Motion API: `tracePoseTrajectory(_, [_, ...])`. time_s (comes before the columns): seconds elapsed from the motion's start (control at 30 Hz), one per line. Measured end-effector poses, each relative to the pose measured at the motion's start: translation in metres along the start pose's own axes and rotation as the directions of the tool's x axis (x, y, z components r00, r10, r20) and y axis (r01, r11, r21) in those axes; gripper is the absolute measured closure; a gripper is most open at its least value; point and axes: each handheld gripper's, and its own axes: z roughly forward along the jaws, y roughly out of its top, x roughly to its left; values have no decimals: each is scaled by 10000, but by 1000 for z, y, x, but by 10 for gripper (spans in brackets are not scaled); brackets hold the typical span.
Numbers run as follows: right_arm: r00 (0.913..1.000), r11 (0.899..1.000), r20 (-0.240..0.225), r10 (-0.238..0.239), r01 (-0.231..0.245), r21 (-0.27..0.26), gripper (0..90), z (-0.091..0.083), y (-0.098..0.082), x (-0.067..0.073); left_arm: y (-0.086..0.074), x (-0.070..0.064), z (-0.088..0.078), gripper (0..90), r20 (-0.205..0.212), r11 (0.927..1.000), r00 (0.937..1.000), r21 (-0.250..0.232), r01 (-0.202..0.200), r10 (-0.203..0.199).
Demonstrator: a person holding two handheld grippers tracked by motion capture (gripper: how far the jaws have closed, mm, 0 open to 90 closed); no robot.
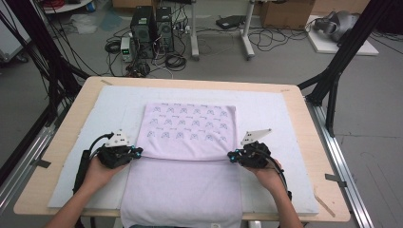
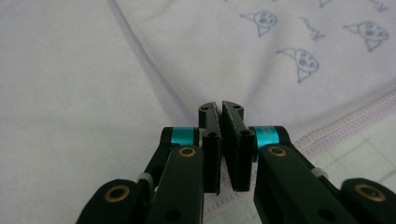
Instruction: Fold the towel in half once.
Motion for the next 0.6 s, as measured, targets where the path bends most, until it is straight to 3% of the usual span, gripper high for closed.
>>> tracePoseTrajectory(0.13, [10000,9993,-41,-68,66,-378,862,-11,4,5,4,-6,-14,878,-215,9997,9998,-227,-16,11])
tracePoseTrajectory(0.33, [9996,9965,-167,-216,201,-816,862,-31,2,23,0,-26,-35,878,-156,9980,9997,-607,-194,185])
tracePoseTrajectory(0.6, [9967,9951,-584,-564,514,-845,860,-45,-14,59,-18,-53,-62,877,143,9978,9987,-454,-492,499])
